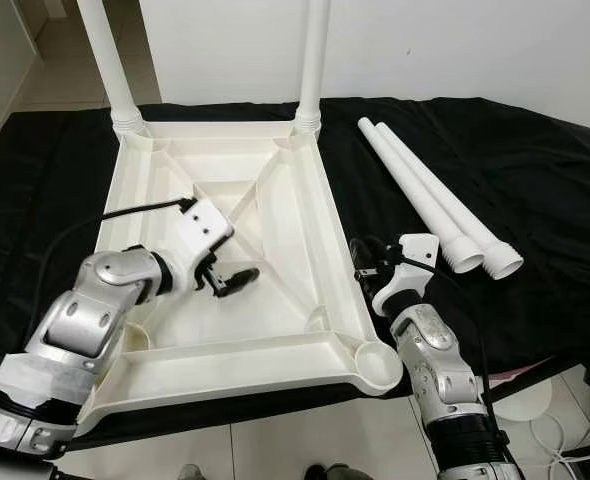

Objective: Building children table

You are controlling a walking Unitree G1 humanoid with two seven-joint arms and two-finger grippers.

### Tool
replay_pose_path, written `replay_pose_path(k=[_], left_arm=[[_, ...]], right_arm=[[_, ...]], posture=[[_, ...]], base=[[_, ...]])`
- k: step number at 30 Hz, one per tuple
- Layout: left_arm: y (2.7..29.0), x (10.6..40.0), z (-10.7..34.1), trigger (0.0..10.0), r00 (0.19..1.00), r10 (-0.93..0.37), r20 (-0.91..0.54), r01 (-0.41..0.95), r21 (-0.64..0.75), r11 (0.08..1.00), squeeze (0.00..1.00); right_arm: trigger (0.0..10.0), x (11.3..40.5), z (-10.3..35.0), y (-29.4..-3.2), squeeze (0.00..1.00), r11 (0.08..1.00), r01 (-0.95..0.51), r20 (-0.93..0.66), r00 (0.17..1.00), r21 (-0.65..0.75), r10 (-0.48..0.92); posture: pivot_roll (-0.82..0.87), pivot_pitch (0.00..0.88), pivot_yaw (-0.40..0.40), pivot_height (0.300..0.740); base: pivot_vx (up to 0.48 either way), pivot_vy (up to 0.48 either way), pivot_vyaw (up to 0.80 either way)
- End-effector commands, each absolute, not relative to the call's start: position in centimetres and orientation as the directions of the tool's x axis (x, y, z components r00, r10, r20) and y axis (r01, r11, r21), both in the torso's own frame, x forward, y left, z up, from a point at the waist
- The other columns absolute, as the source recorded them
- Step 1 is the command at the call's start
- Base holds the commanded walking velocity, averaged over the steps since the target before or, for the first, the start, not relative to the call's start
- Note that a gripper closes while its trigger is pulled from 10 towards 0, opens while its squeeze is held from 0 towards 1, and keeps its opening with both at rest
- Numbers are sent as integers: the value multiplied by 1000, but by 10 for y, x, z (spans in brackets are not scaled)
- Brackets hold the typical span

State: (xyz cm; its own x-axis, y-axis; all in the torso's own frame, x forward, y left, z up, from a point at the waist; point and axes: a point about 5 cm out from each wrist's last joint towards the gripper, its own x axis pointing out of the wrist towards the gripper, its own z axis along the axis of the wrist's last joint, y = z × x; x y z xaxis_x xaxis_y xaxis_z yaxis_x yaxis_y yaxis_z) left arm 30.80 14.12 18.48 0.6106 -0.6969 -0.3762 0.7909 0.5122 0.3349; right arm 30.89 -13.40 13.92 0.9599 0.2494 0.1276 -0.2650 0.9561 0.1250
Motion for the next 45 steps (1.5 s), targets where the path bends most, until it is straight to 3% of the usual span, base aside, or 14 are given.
replay_pose_path(k=[1,10,14,18,35,45], left_arm=[[139,306,176,10000,588,-699,-407,808,330,488,0],[129,311,161,10000,585,-672,-454,810,365,459,0],[134,336,150,10000,684,-548,-482,730,459,507,0],[137,346,151,10000,721,-501,-478,693,489,530,0],[152,396,187,10000,900,-293,-324,434,586,684,0],[155,404,200,10000,939,-245,-240,341,572,746,0]], right_arm=[[10000,310,137,-134,0,956,-270,120,959,113,257],[10000,310,138,-134,0,955,-275,123,957,107,262],[10000,311,139,-133,0,955,-275,127,957,110,261],[10000,312,139,-132,0,955,-275,129,957,112,261],[10000,312,140,-121,0,948,-285,138,954,141,266],[10000,310,138,-121,0,951,-269,139,958,154,249]], posture=[[47,49,-39,740],[46,42,-37,740],[42,40,-29,740],[42,41,-28,740],[38,72,-17,740],[34,90,0,740]], base=[[0,0,0],[0,0,0],[0,0,0],[0,0,0],[0,0,0],[0,0,0]])
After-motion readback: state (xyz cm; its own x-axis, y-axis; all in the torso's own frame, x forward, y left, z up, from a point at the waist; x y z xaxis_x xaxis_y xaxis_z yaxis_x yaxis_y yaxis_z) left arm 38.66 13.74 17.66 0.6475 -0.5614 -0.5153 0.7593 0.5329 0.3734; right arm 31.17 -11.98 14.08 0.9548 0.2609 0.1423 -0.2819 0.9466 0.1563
